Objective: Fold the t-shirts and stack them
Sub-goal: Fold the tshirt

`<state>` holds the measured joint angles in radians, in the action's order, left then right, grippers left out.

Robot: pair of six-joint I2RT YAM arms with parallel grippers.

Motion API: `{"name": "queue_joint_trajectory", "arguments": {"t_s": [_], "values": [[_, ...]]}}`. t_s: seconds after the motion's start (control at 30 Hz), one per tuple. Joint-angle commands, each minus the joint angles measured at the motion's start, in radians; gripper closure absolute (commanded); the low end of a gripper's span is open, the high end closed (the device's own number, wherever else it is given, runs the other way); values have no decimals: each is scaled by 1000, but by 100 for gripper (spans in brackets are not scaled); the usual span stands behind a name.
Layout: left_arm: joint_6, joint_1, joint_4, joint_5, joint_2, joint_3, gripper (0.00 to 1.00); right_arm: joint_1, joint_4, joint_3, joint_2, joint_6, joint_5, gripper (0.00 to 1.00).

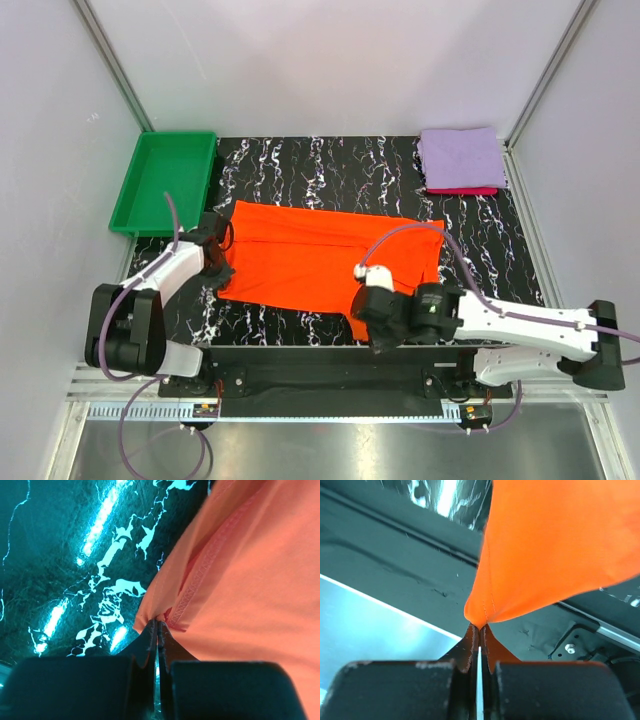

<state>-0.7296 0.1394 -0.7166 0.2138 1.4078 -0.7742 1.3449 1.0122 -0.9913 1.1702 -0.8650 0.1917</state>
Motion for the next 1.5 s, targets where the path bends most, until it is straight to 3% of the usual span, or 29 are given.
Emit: {"name": "queue_joint_trajectory", "arguments": {"t_s": [0.0,0.3,0.97,1.47], "values": [[-37,-6,-6,-5,-62,1,100,-70,127,-56,-30,-11,61,100],[-56,-9,-35,4,-95,-94,100,-395,149,-112,-31,161,-31,100],[-47,-87,-63,90,-17,-230,100,-887,132,-224,164,449,-176,100],[15,-87,-49,56,252,-470,100,-1037,103,-437,410,566,-229,100]]}}
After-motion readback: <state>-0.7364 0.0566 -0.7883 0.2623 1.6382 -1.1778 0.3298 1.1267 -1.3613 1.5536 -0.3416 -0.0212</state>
